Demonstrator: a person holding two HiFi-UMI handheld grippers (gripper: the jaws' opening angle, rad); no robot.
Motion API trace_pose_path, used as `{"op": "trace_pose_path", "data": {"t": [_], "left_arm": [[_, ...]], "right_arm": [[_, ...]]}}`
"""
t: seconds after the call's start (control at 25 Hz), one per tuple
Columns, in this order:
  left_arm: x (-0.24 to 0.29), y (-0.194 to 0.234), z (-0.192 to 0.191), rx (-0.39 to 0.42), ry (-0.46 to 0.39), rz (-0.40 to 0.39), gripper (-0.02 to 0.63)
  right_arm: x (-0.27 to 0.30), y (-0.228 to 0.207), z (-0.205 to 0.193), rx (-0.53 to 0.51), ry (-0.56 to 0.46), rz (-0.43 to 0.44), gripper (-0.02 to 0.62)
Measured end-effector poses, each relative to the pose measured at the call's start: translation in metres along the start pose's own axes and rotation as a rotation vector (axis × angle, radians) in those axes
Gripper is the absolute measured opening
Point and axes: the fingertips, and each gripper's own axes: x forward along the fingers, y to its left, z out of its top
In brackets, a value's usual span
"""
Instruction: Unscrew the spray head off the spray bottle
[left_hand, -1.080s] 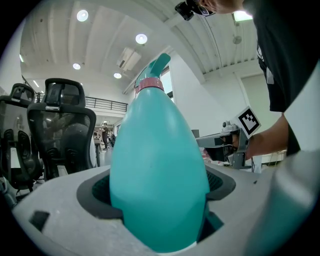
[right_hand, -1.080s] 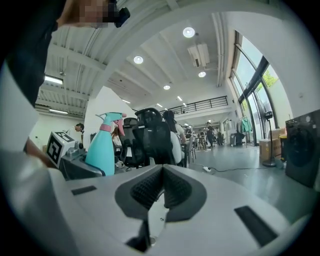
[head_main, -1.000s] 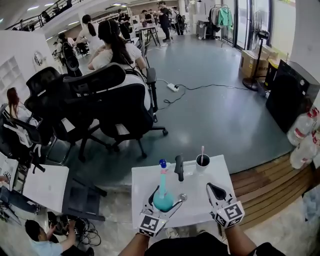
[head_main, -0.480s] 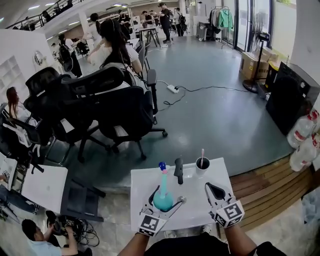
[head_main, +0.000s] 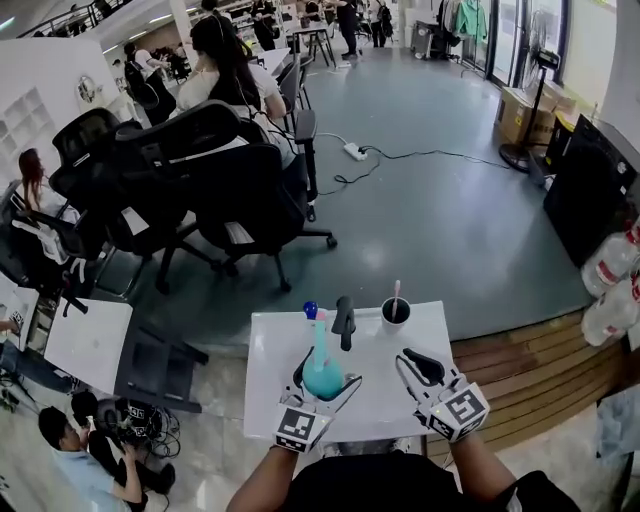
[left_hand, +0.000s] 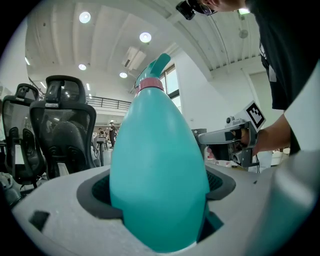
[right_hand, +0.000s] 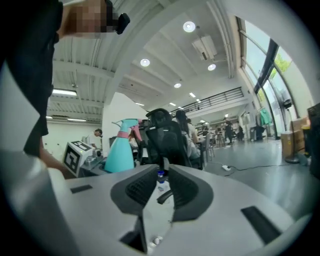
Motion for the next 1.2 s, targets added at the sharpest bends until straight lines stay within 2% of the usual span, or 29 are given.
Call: {"op": "trace_pose_path", "data": {"t": [0.04, 0.08, 0.28, 0.44, 0.6, 0.72, 0.92, 1.2], "left_arm": [[0.002, -0.002, 0.001, 0.001, 0.002, 0.002, 0.472], [0.005, -0.003, 0.001, 0.001, 0.004, 0.004, 0.472], [0.015, -0.016, -0.007, 0.031, 0.037, 0.011, 0.472], [0.021, -0.028, -0.009, 0.046, 0.043, -0.004, 0.472], [0.025, -0.034, -0.012, 0.091, 0.069, -0.002, 0.472], [0.026, -0.041, -0.026, 0.093, 0.089, -0.015, 0.472], [0.029, -0.051, -0.024, 0.119, 0.085, -0.042, 0.472], [0.03, -0.058, -0.012, 0.178, 0.069, -0.054, 0.472]], "right_arm": [[0.002, 0.005, 0.002, 0.013, 0.001, 0.042, 0.108], [0.003, 0.009, 0.004, 0.032, -0.003, 0.078, 0.136], [0.01, 0.036, 0.024, 0.114, -0.042, 0.236, 0.187], [0.016, 0.057, 0.033, 0.102, -0.032, 0.319, 0.21], [0.021, 0.065, 0.039, 0.1, -0.032, 0.343, 0.213], [0.025, 0.069, 0.044, 0.095, -0.042, 0.353, 0.207], [0.032, 0.079, 0.048, 0.109, -0.046, 0.382, 0.199], [0.032, 0.078, 0.062, 0.162, -0.099, 0.346, 0.155]]}}
